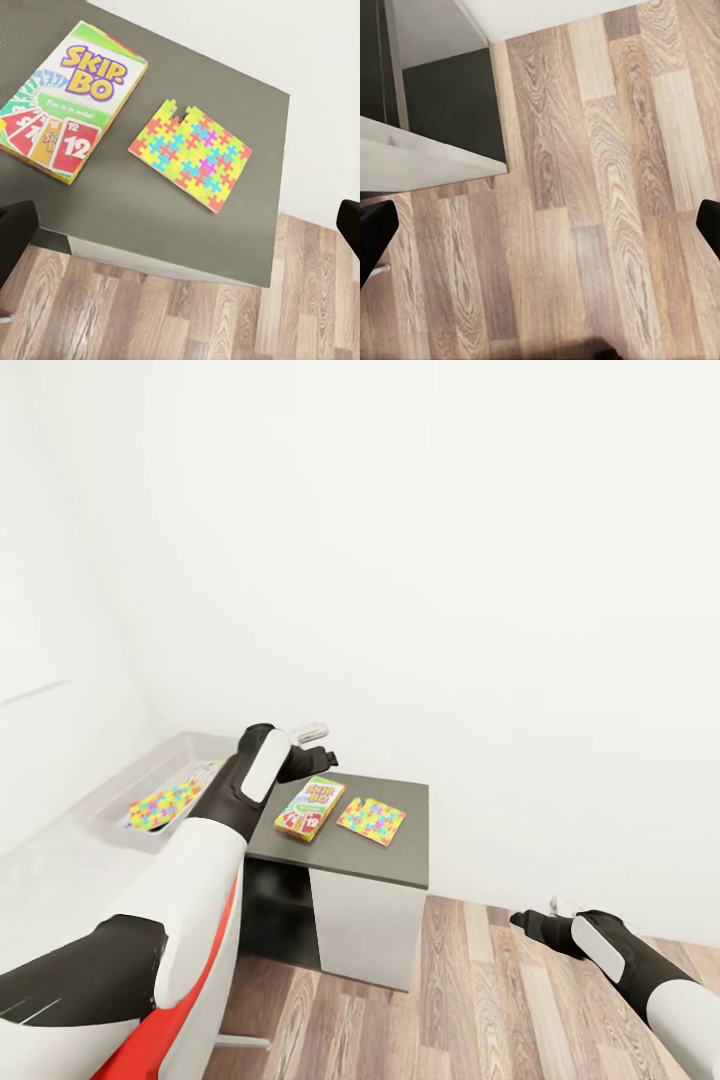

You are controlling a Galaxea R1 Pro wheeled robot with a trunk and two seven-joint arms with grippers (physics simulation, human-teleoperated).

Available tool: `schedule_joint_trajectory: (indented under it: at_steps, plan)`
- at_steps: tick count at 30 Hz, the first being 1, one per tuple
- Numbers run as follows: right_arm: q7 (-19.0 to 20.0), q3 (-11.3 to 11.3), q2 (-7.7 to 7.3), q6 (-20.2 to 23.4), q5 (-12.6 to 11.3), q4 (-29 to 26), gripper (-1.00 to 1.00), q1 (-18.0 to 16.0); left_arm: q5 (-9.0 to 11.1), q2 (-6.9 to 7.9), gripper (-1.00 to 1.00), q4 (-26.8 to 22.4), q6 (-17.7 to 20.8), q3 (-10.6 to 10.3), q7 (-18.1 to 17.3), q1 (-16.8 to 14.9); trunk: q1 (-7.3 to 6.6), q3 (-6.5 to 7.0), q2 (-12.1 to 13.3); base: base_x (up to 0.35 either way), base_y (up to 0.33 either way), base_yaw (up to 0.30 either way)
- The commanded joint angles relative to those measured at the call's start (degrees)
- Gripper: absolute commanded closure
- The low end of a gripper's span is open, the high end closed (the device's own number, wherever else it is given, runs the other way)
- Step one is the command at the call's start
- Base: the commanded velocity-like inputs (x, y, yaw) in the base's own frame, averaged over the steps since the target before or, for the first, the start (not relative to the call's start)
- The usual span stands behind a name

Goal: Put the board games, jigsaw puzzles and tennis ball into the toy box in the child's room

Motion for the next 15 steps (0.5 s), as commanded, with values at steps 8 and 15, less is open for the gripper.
schedule_joint_trajectory:
  at_steps: [8, 15]
  plan:
    - [-0.3, 0.42, -0.01, 0.14, -0.38, -0.11, -1.0, -0.05, 0.16, 0.0, -1.0, -0.23, 0.33, -0.53, 0.97, -0.05, 0.05, -0.22, -0.13, 0.193, 0.0, 0.0]
    - [-0.44, 0.47, 0.02, 0.06, -0.33, -0.11, -1.0, -0.05, 0.03, 0.0, -1.0, -0.19, 0.28, -0.56, 1.06, -0.01, 0.05, -0.22, -0.13, 0.042, 0.0, 0.0]
